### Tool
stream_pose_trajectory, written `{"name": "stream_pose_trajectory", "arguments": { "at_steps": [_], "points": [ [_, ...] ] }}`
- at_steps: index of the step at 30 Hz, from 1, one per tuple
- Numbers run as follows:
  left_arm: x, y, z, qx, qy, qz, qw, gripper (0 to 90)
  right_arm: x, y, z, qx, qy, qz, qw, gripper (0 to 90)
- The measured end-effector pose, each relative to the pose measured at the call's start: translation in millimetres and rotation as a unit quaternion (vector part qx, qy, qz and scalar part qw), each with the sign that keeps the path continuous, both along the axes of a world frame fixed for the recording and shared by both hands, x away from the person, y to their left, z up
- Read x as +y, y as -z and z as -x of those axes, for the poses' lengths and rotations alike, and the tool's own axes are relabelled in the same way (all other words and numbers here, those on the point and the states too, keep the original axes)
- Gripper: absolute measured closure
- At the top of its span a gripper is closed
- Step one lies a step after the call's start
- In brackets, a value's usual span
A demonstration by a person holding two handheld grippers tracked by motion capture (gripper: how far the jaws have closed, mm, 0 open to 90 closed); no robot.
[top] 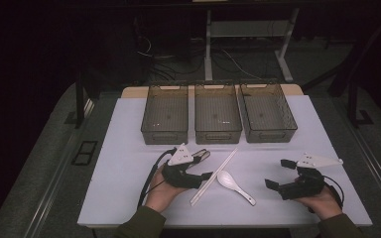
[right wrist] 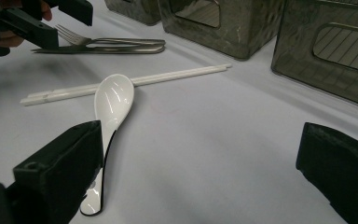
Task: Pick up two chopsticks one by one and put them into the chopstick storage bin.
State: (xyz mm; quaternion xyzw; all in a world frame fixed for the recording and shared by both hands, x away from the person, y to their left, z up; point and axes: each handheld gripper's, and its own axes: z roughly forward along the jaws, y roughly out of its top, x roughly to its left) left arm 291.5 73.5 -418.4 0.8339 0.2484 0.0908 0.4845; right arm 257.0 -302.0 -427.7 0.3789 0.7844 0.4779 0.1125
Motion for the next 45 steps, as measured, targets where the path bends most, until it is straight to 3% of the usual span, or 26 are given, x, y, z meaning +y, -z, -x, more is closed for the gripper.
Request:
{"name": "stream_pose_trajectory", "arguments": {
  "at_steps": [6,14,16,19,23,31,45],
  "points": [
    [-7.4,1.8,-4.4,0.007,-0.001,-0.003,1.0000,44.1,-0.3,0.2,0.0,0.000,0.000,0.000,1.0000,0.8],
    [-17.0,12.4,-3.3,0.031,0.012,-0.032,0.9989,58.3,0.5,0.4,0.2,0.001,-0.001,0.002,1.0000,0.8],
    [-19.5,15.2,-2.9,0.036,0.013,-0.050,0.9980,61.1,0.3,0.4,0.2,0.001,-0.001,0.002,1.0000,0.8],
    [-20.0,16.3,-2.6,0.039,0.012,-0.054,0.9977,65.3,0.3,0.4,0.1,0.001,-0.001,0.002,1.0000,0.8],
    [-21.1,18.2,-2.2,0.040,0.013,-0.058,0.9974,68.8,0.5,0.5,0.1,0.001,-0.002,0.002,1.0000,0.8],
    [-24.7,24.4,-2.4,0.051,0.012,-0.086,0.9949,73.3,0.3,0.5,-0.1,0.003,-0.001,0.003,1.0000,0.8],
    [-25.9,27.1,-2.6,0.060,0.009,-0.091,0.9940,78.8,-0.1,0.7,-0.4,0.003,0.001,0.003,1.0000,0.8]
  ]
}}
